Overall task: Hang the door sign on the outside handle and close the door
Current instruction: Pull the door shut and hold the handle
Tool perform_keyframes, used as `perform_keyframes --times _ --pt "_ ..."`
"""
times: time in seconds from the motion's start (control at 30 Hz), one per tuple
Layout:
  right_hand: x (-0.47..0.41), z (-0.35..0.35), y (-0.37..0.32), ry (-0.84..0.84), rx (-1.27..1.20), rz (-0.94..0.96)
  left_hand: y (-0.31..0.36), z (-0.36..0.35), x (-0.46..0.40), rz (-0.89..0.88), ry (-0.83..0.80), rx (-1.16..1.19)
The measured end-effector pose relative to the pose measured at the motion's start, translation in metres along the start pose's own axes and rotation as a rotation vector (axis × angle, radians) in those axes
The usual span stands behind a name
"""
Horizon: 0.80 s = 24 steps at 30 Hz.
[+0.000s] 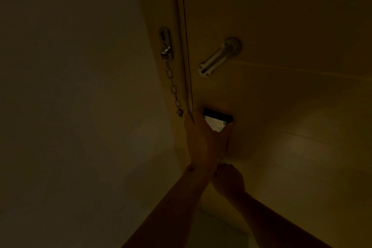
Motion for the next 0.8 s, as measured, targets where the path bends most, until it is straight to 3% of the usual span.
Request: perform_keyframes --times 0.8 --pt "-0.0066 0.0079 -0.0018 -0.031 0.007 -0.012 0.0013 -0.0029 -0.0079 -0.006 -0.045 -0.041"
Point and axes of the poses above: each hand's wrist, its own x-axis away from the middle knuckle, its own z-axis out of the back of the hand, y = z × x, the point moved 2 cm from there along -x, towards the middle knuckle, and after that the axes turned 14 degrees about z, right-handed, at the moved point
